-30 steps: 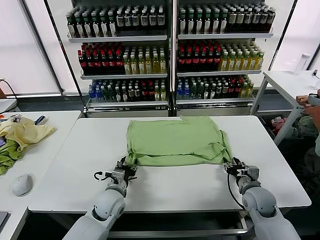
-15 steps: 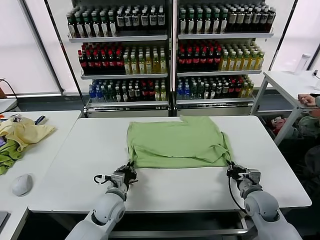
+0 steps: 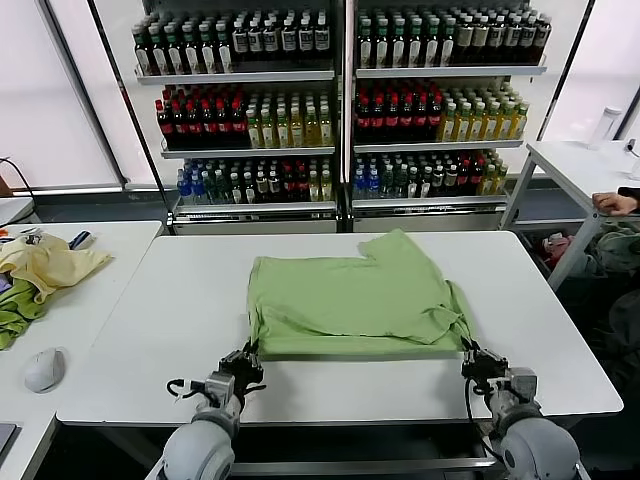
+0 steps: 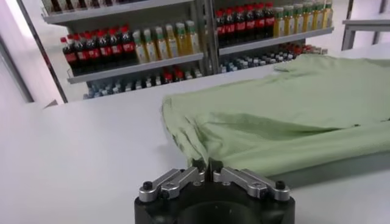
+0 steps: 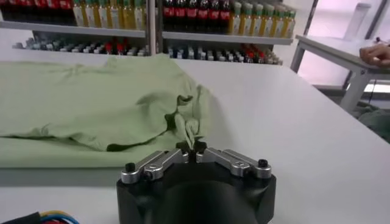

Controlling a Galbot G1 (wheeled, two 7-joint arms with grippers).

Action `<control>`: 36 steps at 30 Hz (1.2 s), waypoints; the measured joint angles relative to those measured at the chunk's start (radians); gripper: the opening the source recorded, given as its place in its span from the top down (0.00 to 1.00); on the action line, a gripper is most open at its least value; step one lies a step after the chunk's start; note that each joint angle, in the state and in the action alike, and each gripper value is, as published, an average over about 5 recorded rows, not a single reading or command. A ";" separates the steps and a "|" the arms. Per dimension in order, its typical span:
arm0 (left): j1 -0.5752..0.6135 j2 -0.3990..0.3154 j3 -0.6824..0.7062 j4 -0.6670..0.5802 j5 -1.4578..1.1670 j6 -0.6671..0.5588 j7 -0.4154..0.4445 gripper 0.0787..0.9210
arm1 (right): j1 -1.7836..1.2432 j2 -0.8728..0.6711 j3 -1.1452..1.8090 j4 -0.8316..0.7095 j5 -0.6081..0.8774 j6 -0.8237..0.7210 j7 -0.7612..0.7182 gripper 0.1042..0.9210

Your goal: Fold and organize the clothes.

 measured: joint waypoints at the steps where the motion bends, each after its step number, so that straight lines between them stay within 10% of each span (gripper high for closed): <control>1: 0.023 0.000 -0.009 -0.017 0.008 0.002 0.001 0.96 | -0.020 0.003 0.005 0.018 -0.009 -0.002 0.000 0.96; 19: 0.242 0.014 -0.138 -0.204 0.114 0.028 0.009 0.51 | -0.118 -0.011 0.049 0.192 -0.059 0.010 0.009 0.38; 26: 0.158 0.027 -0.121 -0.153 0.076 0.013 -0.005 0.26 | 0.061 -0.040 -0.022 0.087 0.000 -0.008 0.032 0.15; 36: -0.104 0.006 -0.017 0.037 -0.014 0.011 -0.020 0.12 | 0.413 -0.040 -0.194 -0.187 0.072 -0.035 0.038 0.12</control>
